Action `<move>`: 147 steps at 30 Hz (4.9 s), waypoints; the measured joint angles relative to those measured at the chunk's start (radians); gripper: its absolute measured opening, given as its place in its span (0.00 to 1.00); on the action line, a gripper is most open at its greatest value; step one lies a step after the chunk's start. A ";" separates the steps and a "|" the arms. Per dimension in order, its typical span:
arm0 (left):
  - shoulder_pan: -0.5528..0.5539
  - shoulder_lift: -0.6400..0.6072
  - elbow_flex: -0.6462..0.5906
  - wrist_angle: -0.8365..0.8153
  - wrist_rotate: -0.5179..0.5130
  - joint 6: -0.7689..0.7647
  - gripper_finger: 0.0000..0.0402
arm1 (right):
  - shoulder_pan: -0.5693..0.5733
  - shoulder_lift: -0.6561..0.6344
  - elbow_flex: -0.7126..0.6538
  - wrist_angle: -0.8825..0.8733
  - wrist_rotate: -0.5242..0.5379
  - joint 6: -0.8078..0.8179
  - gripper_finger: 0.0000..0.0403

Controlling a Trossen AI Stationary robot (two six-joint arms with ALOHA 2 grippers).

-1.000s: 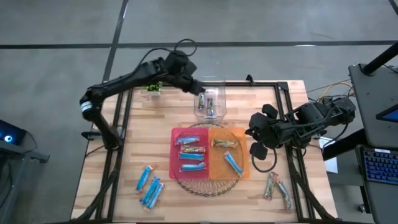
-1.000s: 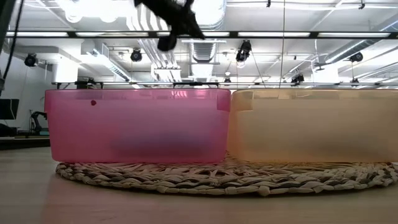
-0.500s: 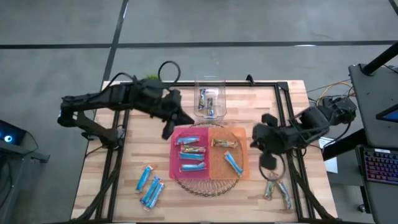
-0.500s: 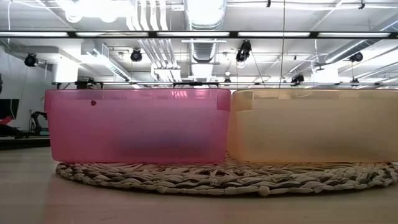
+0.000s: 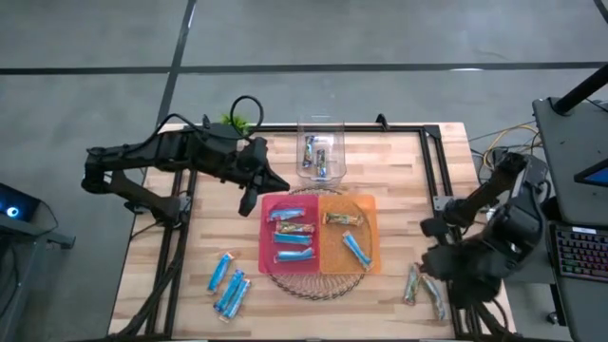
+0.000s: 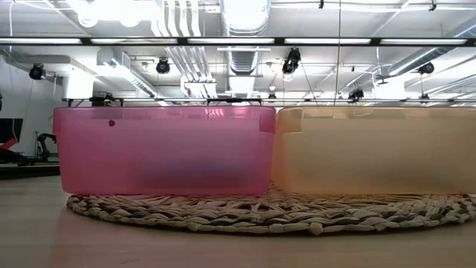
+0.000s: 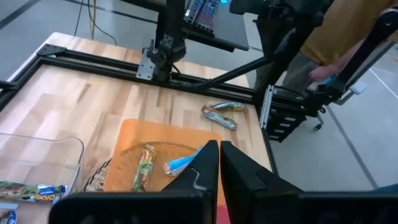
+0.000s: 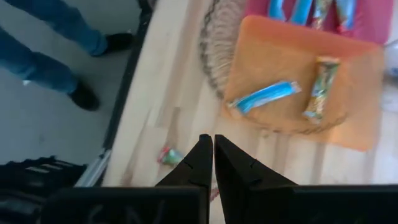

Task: Pick and place Granola Bars by type
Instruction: Put the red granola bar into the red bin

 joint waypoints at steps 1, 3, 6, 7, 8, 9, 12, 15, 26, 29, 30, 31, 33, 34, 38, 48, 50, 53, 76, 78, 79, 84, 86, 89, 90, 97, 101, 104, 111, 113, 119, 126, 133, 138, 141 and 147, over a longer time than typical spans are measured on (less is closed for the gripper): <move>0.000 0.001 0.000 0.001 0.000 0.006 0.00 | 0.016 0.000 -0.001 0.000 -0.008 0.024 0.02; 0.000 0.001 0.000 0.000 0.000 0.011 0.00 | 0.036 0.000 -0.001 -0.001 -0.050 0.042 0.02; 0.000 0.002 0.000 0.000 0.000 0.012 0.00 | 0.045 0.000 -0.002 0.003 -0.184 0.016 0.02; 0.000 0.002 0.000 0.000 0.001 0.012 0.00 | 0.045 0.000 -0.002 0.002 -0.212 0.013 0.02; 0.000 0.002 0.000 0.000 0.001 0.013 0.00 | 0.045 0.000 -0.002 0.002 -0.223 0.015 0.02; 0.000 0.002 0.000 0.000 -0.001 0.013 0.00 | 0.045 0.000 -0.002 0.001 -0.227 0.016 0.02; 0.000 0.002 0.000 0.000 -0.019 0.014 0.00 | 0.045 0.000 -0.003 0.002 -0.228 0.009 0.03; 0.000 0.002 0.000 0.000 -0.023 0.014 0.00 | 0.044 0.003 -0.003 0.001 -0.232 -0.012 0.10; 0.000 0.003 0.000 -0.005 -0.052 0.010 0.00 | 0.044 0.093 -0.066 -0.050 -0.230 -0.147 0.55; 0.000 0.003 0.000 -0.006 -0.063 0.009 0.00 | 0.044 0.117 -0.116 -0.042 -0.230 -0.188 0.63; 0.000 0.003 0.000 -0.006 -0.066 0.009 0.00 | 0.044 0.122 -0.134 -0.031 -0.230 -0.206 0.65; 0.000 0.003 0.000 -0.006 -0.067 0.009 0.00 | 0.044 0.124 -0.155 -0.015 -0.229 -0.221 0.66; 0.000 0.003 0.000 -0.006 -0.067 0.009 0.00 | 0.044 0.124 -0.200 0.030 -0.228 -0.233 0.67; 0.000 0.003 0.000 -0.006 -0.067 0.007 0.00 | 0.044 0.121 -0.223 0.060 -0.228 -0.234 0.68; 0.000 0.003 0.000 -0.007 -0.067 -0.013 0.00 | 0.046 0.094 -0.315 0.157 -0.227 -0.231 0.67; 0.000 0.003 0.001 -0.007 -0.076 -0.018 0.00 | 0.097 -0.012 -0.576 0.337 -0.229 -0.260 0.61; 0.000 0.003 0.001 -0.007 -0.076 -0.018 0.00 | 0.099 -0.034 -0.625 0.364 -0.230 -0.275 0.60; 0.000 0.003 0.001 -0.007 -0.076 -0.018 0.00 | 0.098 -0.065 -0.704 0.413 -0.228 -0.285 0.59; 0.000 0.003 0.001 -0.007 -0.084 -0.014 0.00 | 0.093 -0.074 -0.982 0.704 -0.171 -0.624 0.59; 0.000 0.003 0.001 -0.007 -0.085 -0.013 0.00 | 0.092 -0.074 -0.996 0.732 -0.171 -0.632 0.59; 0.000 0.003 0.001 -0.007 -0.085 -0.013 0.00 | 0.092 -0.075 -1.006 0.746 -0.171 -0.631 0.59; 0.000 0.003 0.001 -0.010 -0.085 -0.013 0.00 | 0.089 -0.074 -1.060 0.787 -0.171 -0.623 0.59; 0.000 0.003 0.001 -0.010 -0.086 -0.013 0.00 | 0.088 -0.074 -1.073 0.795 -0.170 -0.621 0.59; 0.000 0.003 0.001 -0.011 -0.087 -0.013 0.00 | 0.084 -0.074 -1.076 0.802 -0.171 -0.625 0.59; 0.000 0.003 0.001 -0.011 -0.087 -0.013 0.00 | 0.083 -0.074 -1.076 0.801 -0.171 -0.625 0.59; 0.000 0.003 0.001 -0.015 -0.087 -0.013 0.00 | 0.080 -0.074 -1.116 0.858 -0.175 -0.637 0.59; 0.000 0.003 0.001 -0.015 -0.087 -0.013 0.00 | 0.077 -0.074 -1.127 0.862 -0.173 -0.638 0.58; 0.000 0.003 0.001 -0.015 -0.087 -0.013 0.00 | 0.074 -0.074 -1.135 0.878 -0.175 -0.639 0.56; 0.000 0.003 0.001 -0.015 -0.087 -0.013 0.00 | 0.072 -0.074 -1.153 0.902 -0.181 -0.644 0.49; 0.000 0.003 0.001 -0.015 -0.087 -0.013 0.00 | 0.072 -0.074 -1.155 0.904 -0.182 -0.644 0.45; 0.000 0.003 0.001 -0.015 -0.087 -0.013 0.00 | 0.072 -0.073 -1.155 0.907 -0.194 -0.647 0.32; 0.000 0.003 0.001 -0.015 -0.087 -0.013 0.00 | 0.071 -0.072 -1.155 0.907 -0.202 -0.646 0.20; 0.000 0.003 0.001 -0.015 -0.087 -0.013 0.00 | 0.071 -0.072 -1.155 0.907 -0.205 -0.639 0.14; 0.000 0.003 0.001 -0.015 -0.087 -0.013 0.00 | 0.072 -0.072 -1.143 0.899 -0.206 -0.640 0.13; 0.000 0.003 0.001 -0.015 -0.087 -0.013 0.00 | 0.072 -0.072 -1.115 0.882 -0.219 -0.640 0.13; 0.001 0.003 0.001 -0.016 -0.087 -0.013 0.00 | 0.075 -0.072 -0.976 0.745 -0.232 -0.635 0.13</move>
